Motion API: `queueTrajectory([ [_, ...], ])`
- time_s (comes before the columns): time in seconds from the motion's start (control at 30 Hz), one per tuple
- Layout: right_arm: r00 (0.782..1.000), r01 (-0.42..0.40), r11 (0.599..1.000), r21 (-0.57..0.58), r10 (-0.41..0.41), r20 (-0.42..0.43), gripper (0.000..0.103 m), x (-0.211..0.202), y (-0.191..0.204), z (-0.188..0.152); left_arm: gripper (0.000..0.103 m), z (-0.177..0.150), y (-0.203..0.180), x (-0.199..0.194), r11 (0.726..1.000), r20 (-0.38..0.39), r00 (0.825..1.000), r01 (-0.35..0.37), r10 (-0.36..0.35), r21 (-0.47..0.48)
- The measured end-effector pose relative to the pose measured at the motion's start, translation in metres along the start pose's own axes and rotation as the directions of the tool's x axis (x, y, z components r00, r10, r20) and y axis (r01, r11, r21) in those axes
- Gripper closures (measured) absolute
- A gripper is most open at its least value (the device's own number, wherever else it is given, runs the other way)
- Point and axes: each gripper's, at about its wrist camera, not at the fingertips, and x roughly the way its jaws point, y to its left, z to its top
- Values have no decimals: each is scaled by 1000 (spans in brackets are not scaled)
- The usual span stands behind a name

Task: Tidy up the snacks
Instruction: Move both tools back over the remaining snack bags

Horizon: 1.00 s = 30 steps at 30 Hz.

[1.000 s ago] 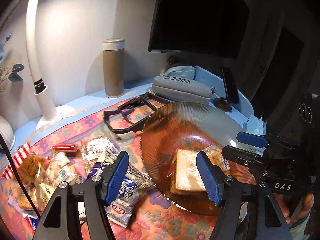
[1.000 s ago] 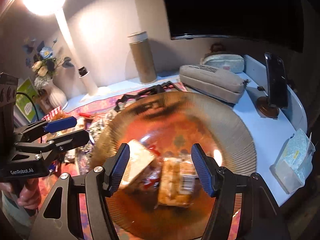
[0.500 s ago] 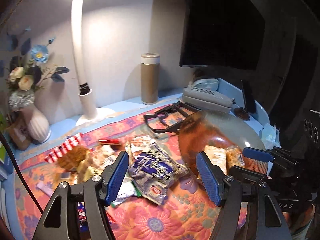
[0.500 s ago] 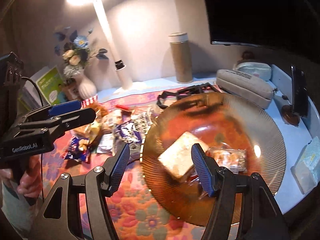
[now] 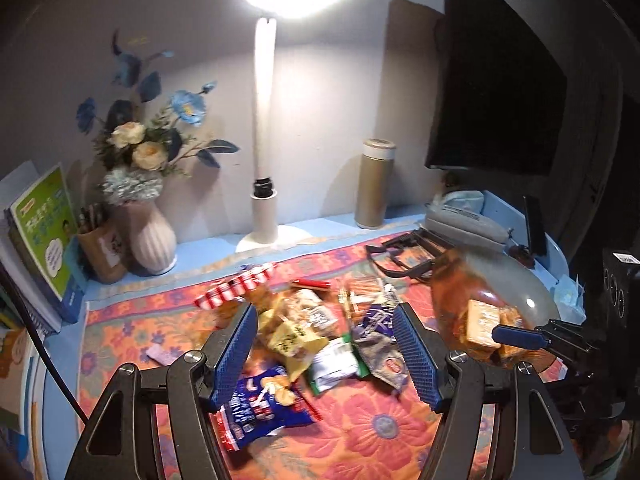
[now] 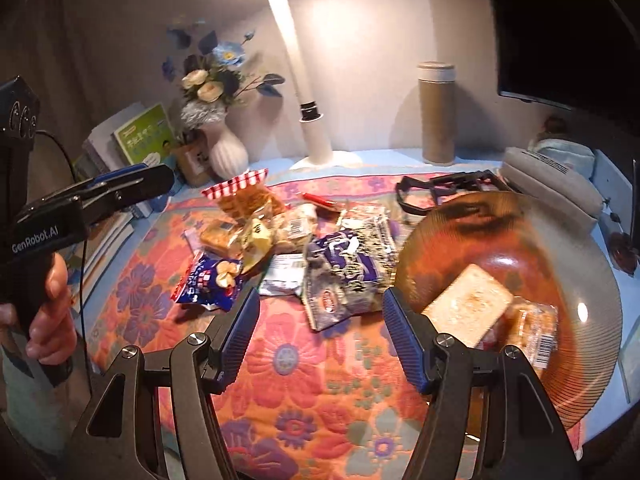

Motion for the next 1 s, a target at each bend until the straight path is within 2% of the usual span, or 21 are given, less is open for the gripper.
queueTrajectory([
  [0.3, 999, -7, 1000, 22, 8, -53, 40, 35, 25, 12, 35, -20, 93, -10, 991, 0, 999, -51, 51, -127],
  [0.47, 995, -7, 1000, -10, 6, -102, 40, 62, 49, 18, 36, -39, 127, 10, 984, -59, 998, -39, 30, -172],
  [0.57, 991, -6, 999, -40, 1, -135, 40, 78, 62, 19, 35, -49, 134, 27, 985, -99, 995, 10, -28, -174],
  [0.7, 984, -1, 997, -76, -12, -179, 40, 94, 72, 14, 32, -61, 118, 53, 992, -144, 984, 98, -109, -83],
  [0.77, 979, 13, 997, -75, -27, -201, 40, 102, 70, 13, 23, -64, 103, 69, 995, -164, 981, 102, -101, -2],
  [0.87, 977, 18, 999, -45, -27, -212, 40, 109, 62, 19, 23, -68, 81, 87, 985, -184, 978, 121, -97, 125],
  [1.0, 980, -5, 1000, -9, 4, -201, 40, 117, 55, 35, 23, -73, 68, 103, 966, -214, 970, 161, -116, 203],
])
